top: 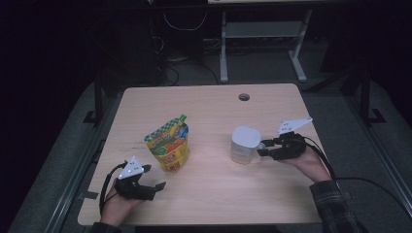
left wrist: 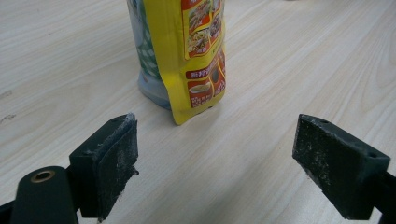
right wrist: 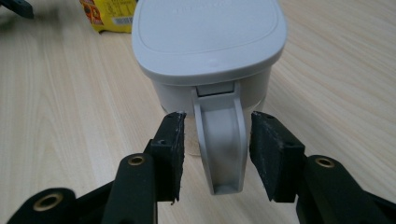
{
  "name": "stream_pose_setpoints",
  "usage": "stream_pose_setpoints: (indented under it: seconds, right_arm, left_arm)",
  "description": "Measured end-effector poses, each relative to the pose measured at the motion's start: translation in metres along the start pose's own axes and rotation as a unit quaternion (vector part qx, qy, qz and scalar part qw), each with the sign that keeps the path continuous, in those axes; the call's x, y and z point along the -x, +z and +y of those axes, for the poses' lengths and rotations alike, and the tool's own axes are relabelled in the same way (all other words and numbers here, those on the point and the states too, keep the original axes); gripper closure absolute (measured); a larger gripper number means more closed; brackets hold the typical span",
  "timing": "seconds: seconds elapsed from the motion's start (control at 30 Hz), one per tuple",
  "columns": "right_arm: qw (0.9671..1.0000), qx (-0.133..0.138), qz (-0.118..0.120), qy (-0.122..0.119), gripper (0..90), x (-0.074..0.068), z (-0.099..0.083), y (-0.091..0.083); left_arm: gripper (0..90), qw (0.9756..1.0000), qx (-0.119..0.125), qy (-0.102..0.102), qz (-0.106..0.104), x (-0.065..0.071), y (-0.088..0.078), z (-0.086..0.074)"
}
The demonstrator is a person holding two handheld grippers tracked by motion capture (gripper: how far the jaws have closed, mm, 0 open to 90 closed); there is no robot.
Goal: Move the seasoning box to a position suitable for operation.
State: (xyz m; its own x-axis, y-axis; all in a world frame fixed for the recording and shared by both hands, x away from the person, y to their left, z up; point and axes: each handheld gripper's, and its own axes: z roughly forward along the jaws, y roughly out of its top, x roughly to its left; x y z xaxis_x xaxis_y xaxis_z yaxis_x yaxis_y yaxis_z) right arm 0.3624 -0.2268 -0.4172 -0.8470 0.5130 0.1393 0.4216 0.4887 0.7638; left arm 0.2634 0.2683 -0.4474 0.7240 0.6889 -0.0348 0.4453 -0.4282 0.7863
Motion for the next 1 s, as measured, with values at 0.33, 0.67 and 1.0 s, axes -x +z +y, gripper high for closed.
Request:
stream_pose_setpoints:
  seconds: [0.33, 0.67, 1.0]
  right_arm:
    - [0.9993, -0.007, -0.011, -0.036, 68.5, -0.005, 0.002, 0.007]
    - [0.9986, -0.005, 0.004, -0.052, 68.9, -0.011, -0.002, 0.004]
    - [0.9965, 0.001, 0.04, -0.074, 68.8, -0.034, -0.01, 0.001]
  left_arm:
    - [13.5, 1.0, -0.001, -0.002, 0.0, 0.0, 0.0, 0.0]
    - [13.5, 1.0, -0.003, -0.002, -0.001, -0.001, 0.001, 0.0]
    - [13.5, 1.0, -0.003, -0.003, -0.001, -0.001, 0.001, 0.0]
